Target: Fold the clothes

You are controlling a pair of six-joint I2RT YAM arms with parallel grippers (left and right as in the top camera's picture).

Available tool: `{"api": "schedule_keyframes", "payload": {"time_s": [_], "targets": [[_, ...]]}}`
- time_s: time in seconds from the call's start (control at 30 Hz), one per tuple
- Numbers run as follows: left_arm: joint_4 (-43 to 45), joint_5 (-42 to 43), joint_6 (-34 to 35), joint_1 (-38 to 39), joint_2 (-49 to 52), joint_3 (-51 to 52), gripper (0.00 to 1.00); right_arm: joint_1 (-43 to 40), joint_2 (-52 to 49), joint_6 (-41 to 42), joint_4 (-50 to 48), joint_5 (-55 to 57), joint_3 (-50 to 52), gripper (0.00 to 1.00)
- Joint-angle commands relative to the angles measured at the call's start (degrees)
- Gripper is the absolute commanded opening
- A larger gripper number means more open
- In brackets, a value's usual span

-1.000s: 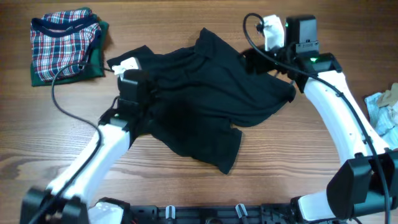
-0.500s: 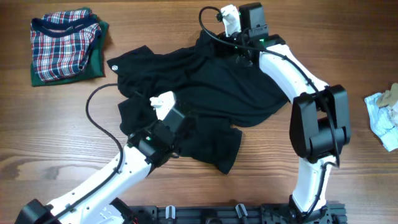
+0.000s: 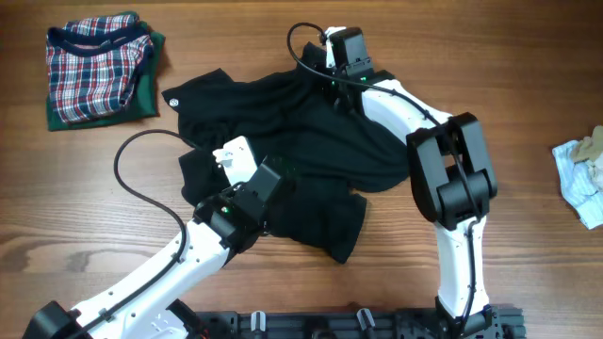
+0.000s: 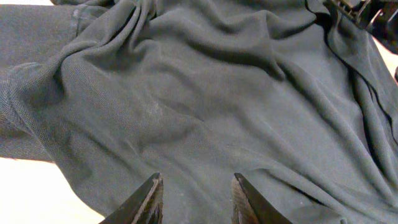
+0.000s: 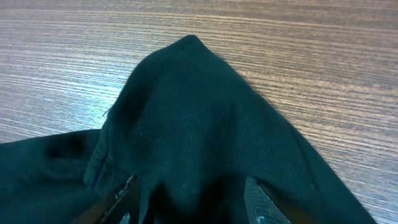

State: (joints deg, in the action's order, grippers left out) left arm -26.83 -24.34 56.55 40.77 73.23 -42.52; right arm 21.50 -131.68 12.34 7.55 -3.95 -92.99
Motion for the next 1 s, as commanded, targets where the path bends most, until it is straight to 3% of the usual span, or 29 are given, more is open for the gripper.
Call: {"api": "schedule_keyframes", "payload": {"time_s": [0.0, 0.2, 0.4, 0.43, 0.7, 0.97], "targets": [[0.0, -2.6, 1.1, 0.2, -0.3, 0.2, 0.36, 0.1, -1.9, 1.4, -1.1, 1.2, -1.2, 0.46], [-0.5, -2.6, 0.9, 0.2, -0.3, 0.2, 0.36, 1.2, -3.7, 2.2, -2.9, 1.0, -1.2, 0.43], [-1.3, -2.6, 0.9, 0.2, -0.3, 0.2, 0.37, 1.3, -4.0, 2.8, -2.4, 1.5, -1.5, 0.06], [-1.4, -2.6, 0.9, 0.2, -0.3, 0.2, 0.37, 1.3, -3.8, 2.8, -0.8, 1.5, -2.6, 0.04], [-1.8, -2.1, 0.9, 0.2, -0.3, 0.2, 0.36, -3.3, -0.9, 3.0, 11.6, 2.0, -15.1, 0.04], [-2.6, -2.1, 0.9, 0.2, -0.3, 0.2, 0.36, -14.6, -0.9, 2.1, 5.9, -2.1, -15.1, 0.04]]}}
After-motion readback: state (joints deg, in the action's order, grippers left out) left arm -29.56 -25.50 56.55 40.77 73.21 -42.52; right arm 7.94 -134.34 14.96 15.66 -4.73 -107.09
